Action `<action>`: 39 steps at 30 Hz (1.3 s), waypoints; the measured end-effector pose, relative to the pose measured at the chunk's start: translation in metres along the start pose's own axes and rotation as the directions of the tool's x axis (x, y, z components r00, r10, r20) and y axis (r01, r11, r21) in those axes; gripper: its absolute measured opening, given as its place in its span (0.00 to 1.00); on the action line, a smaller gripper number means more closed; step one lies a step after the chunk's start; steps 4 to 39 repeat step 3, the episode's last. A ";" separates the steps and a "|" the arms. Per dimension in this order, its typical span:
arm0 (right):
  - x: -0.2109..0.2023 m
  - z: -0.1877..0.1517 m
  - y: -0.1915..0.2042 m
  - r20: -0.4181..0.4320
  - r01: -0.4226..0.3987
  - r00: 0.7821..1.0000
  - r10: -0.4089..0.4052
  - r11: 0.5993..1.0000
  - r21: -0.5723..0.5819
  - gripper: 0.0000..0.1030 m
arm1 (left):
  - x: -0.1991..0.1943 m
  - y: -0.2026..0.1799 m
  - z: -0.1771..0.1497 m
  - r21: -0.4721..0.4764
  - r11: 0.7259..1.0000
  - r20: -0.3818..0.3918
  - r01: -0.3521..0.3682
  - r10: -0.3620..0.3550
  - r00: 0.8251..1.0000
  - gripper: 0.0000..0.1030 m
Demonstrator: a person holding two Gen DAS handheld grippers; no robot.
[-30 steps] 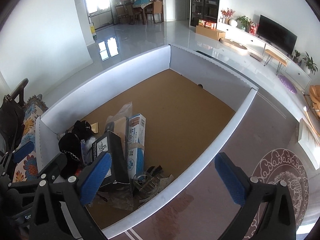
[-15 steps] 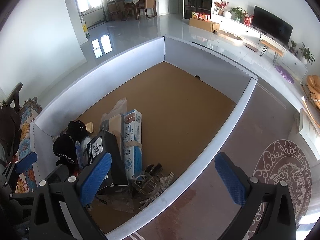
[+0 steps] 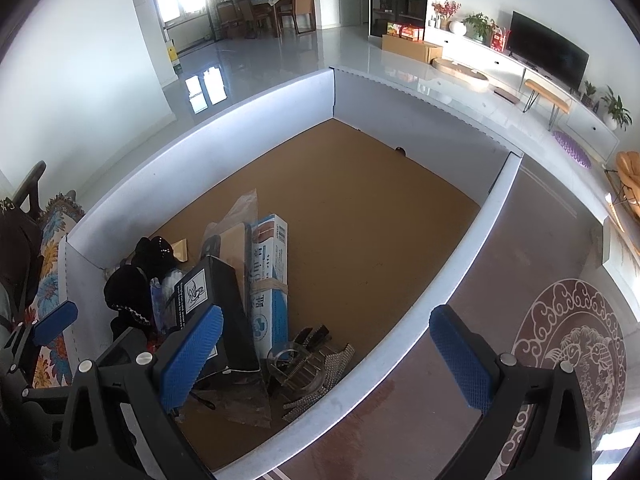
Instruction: Organize objects
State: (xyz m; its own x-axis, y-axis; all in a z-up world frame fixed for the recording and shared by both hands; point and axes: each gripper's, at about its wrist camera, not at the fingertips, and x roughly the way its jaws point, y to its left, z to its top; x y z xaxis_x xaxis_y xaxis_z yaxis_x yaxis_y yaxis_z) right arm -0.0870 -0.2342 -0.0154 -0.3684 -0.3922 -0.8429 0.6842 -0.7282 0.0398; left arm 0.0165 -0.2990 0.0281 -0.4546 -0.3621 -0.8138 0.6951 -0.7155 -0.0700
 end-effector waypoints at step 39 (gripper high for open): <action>0.002 -0.001 0.000 -0.001 -0.001 1.000 0.001 1.000 0.000 1.00 | -0.001 0.000 -0.001 -0.001 1.000 0.017 -0.013 0.013 1.000 1.00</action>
